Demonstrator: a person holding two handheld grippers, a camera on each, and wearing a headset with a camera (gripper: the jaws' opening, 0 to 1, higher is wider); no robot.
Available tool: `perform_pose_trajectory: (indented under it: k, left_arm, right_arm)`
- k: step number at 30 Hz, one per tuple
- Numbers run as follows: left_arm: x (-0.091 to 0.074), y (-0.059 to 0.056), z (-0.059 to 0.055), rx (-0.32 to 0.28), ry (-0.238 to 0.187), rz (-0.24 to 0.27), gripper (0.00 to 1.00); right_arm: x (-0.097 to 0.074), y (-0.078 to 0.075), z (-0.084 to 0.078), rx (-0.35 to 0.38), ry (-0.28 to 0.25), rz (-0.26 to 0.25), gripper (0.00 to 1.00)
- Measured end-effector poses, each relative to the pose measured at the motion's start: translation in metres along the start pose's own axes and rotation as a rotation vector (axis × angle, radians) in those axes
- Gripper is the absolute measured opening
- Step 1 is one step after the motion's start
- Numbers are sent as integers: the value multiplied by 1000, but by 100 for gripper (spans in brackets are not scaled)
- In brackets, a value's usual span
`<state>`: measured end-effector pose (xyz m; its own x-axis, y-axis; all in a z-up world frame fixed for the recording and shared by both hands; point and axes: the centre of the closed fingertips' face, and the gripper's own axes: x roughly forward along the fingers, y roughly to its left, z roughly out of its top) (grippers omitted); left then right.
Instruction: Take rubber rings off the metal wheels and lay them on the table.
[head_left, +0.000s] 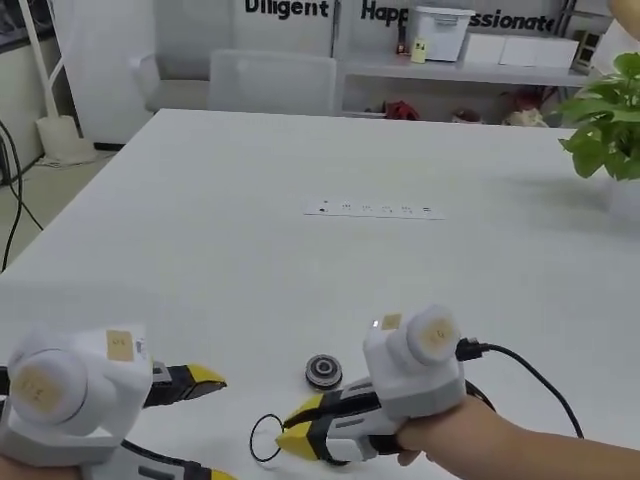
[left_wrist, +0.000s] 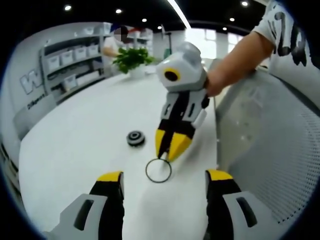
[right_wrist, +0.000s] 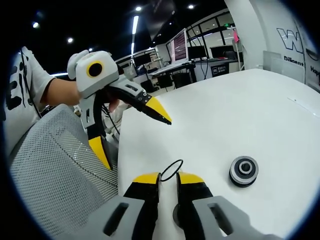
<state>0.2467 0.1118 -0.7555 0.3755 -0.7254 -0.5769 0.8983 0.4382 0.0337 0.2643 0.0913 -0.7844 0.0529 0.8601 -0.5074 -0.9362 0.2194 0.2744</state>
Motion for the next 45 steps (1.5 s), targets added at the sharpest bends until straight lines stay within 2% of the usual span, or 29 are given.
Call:
perform_pose_trajectory:
  k: [7, 14, 22, 34, 45]
  left_arm:
    - [2, -1, 2, 11, 10, -11, 66]
    - [6, 0, 9, 23, 6, -19, 66]
    - [10, 4, 18, 36, 2, -26, 65]
    - [23, 8, 31, 59, -2, -52, 63]
    - [33, 11, 37, 65, -5, -67, 61]
  right_arm:
    - [-9, -1, 6, 7, -26, -6, 16]
    - [-24, -6, 17, 8, -64, -16, 19]
    - [-42, -14, 21, 16, -87, -33, 21]
    - [-63, -27, 13, 8, -78, -61, 23]
    - [-71, -35, 1, 3, -52, -74, 25]
